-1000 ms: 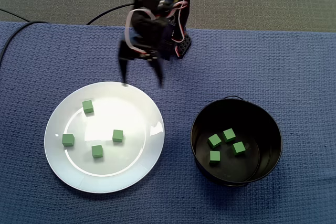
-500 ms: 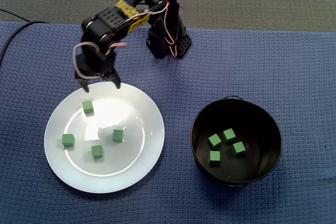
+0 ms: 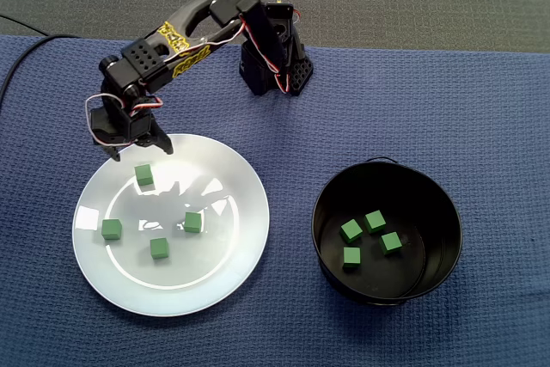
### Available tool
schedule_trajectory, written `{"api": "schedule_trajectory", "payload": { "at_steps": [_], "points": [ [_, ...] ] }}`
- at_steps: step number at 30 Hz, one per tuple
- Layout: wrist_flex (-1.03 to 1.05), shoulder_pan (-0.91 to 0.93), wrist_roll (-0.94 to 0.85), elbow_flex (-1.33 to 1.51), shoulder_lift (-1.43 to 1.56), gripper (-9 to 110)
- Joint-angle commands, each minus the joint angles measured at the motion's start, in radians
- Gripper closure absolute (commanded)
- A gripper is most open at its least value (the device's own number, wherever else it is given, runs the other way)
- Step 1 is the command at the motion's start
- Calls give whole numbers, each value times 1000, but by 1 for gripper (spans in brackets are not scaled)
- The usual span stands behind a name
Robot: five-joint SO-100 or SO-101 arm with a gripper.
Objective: Pick up the items on the white plate and put them in the black container.
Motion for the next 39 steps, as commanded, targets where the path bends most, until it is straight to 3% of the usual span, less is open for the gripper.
{"api": "schedule_trajectory", "payload": {
  "at_steps": [1, 22, 31, 39],
  "points": [
    [-20, 5, 26, -83, -20, 62],
    [-69, -74, 147, 29, -74, 66],
    [-199, -72, 156, 160, -54, 67],
    [-252, -72, 181, 209, -44, 88]
  ]
}}
